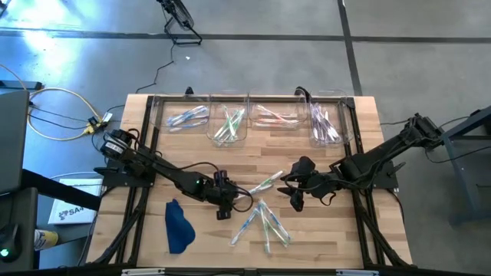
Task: Pick & Place Toothbrushes
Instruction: Put the purple toothbrush into the right transparent bin
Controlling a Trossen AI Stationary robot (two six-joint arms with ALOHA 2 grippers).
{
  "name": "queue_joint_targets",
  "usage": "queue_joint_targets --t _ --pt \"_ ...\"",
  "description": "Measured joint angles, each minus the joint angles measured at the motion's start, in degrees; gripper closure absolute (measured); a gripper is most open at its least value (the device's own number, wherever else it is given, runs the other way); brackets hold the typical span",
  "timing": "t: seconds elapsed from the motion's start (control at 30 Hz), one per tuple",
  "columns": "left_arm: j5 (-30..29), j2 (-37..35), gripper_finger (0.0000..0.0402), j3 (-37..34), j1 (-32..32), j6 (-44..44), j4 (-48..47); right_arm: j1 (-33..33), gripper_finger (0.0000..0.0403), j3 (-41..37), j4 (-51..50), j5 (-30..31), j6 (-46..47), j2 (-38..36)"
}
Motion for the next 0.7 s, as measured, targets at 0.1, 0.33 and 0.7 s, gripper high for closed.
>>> queue_joint_targets --t 0.1,0.33,0.7 --pt "-0.3 0.3 0.0121 0.0 0.0 0.0 1.4 0.0 0.0208 0.0 0.0 0.0 0.0 0.0" --pt "-0.4 1.8 0.0121 0.0 0.0 -0.1 1.3 0.0 0.0208 0.0 -0.1 0.0 0.0 0.0" --pt "0.1 2.2 0.0121 0.0 0.0 -1.3 1.4 0.0 0.0208 0.0 -0.2 0.2 0.0 0.0"
